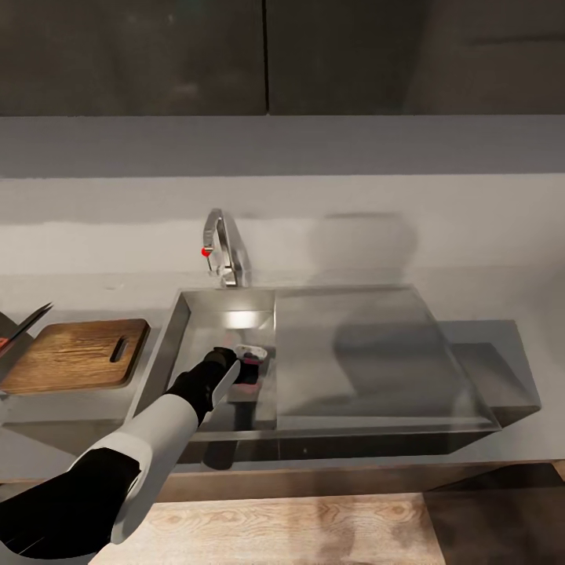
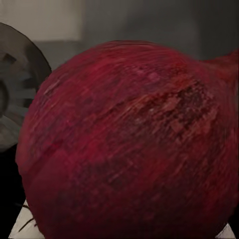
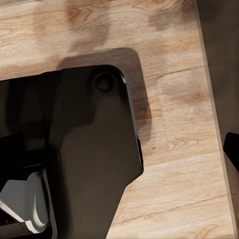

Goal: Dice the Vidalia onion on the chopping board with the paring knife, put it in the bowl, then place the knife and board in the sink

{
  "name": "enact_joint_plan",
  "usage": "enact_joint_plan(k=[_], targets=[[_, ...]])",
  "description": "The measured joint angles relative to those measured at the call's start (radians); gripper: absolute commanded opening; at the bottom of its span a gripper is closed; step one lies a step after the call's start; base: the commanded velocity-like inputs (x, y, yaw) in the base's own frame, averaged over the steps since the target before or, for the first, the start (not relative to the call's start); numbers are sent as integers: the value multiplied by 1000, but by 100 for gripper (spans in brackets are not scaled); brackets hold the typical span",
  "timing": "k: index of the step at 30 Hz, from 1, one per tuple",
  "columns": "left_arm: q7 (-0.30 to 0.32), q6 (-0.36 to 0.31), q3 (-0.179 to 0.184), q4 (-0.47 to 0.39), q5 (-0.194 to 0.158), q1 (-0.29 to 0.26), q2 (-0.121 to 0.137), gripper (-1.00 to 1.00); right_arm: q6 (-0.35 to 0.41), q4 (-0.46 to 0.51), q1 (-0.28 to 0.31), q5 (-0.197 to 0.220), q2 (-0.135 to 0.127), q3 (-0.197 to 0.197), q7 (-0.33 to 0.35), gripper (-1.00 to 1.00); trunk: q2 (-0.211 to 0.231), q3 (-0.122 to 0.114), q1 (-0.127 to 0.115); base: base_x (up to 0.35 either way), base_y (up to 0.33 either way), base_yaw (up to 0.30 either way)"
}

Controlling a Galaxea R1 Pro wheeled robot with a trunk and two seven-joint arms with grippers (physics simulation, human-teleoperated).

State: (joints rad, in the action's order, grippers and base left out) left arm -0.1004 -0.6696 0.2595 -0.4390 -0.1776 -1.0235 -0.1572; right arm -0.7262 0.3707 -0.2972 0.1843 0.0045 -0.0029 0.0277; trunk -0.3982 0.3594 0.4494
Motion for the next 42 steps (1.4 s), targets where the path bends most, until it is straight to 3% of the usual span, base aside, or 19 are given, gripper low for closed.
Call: enact_joint_plan(k=[17,22,30,32,33,36,42], targets=[[-4,-1,-1,-8,1,0,0,-100,0,0,0,1,1,-1,1,100,0,-1,0,0,0,0],[-8,-9,2,-115,1,0,1,-100,0,0,0,2,1,-2,-1,100,0,-8,0,0,0,0],[-9,-26,1,-210,1,0,5,-100,0,0,0,2,1,-3,1,100,0,-21,0,0,0,0],[-10,-53,1,-256,0,0,6,-100,0,0,0,2,1,-3,2,100,0,-24,0,0,0,0],[-10,-120,1,-322,1,0,6,-100,0,1,0,3,0,-3,3,100,0,-26,0,0,0,0],[-9,-220,2,-425,3,0,7,-100,0,1,0,3,0,-3,3,100,0,-30,0,0,0,0],[-10,-318,3,-555,6,0,17,-100,0,2,0,3,0,-3,3,100,0,-39,0,0,0,0]])
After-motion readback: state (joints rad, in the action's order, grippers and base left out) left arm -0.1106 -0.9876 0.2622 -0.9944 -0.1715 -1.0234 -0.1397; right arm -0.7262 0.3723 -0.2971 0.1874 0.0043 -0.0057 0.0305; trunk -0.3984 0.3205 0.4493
